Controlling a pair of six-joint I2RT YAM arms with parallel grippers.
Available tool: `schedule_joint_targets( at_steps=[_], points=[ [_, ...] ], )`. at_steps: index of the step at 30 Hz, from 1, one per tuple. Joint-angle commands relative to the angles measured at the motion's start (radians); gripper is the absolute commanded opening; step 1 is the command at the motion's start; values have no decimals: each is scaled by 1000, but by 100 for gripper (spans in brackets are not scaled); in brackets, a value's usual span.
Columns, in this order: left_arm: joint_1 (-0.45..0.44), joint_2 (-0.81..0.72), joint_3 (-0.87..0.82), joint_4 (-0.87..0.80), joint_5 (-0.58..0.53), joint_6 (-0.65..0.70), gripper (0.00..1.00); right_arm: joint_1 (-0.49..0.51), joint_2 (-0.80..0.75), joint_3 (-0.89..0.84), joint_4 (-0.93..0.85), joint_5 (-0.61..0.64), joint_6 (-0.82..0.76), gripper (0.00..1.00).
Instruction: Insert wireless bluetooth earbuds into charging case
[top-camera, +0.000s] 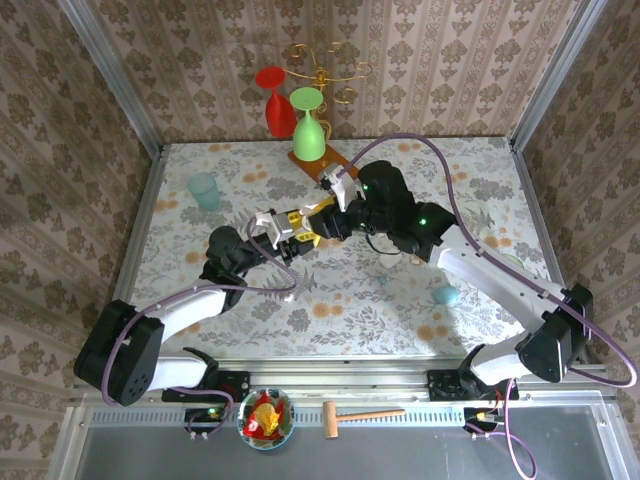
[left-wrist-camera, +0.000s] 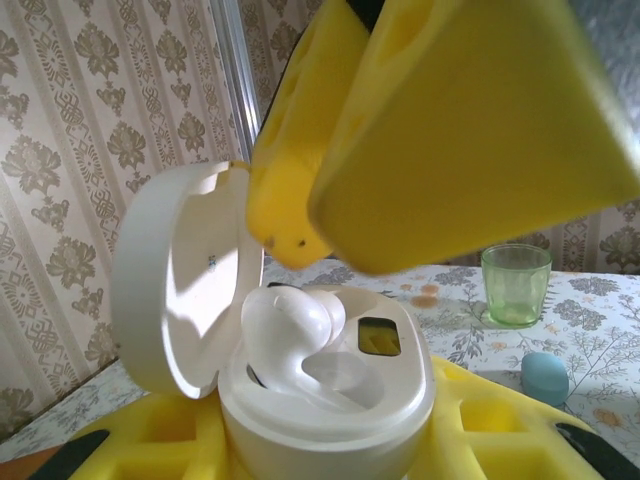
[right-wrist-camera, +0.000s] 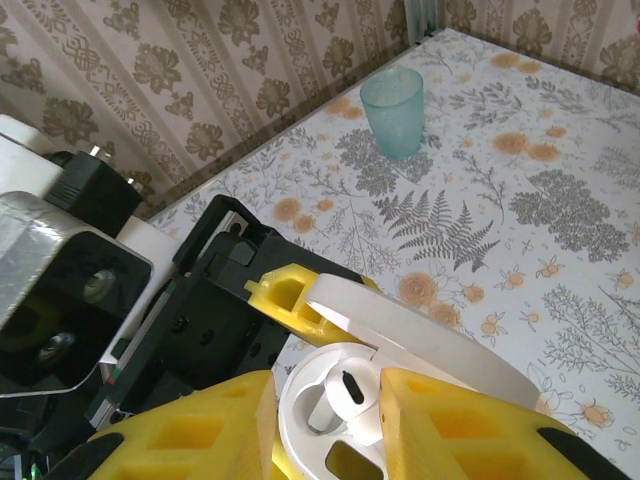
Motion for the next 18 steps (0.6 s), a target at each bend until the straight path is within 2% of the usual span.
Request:
schedule_joint_targets(
  at_steps=[1, 18],
  points=[
    [10, -4, 4, 11, 22, 12, 4, -4, 20, 37, -30, -2, 4, 33],
    [10, -7, 37, -41, -2, -43, 5, 15, 86, 46, -62, -6, -75, 29]
  ],
)
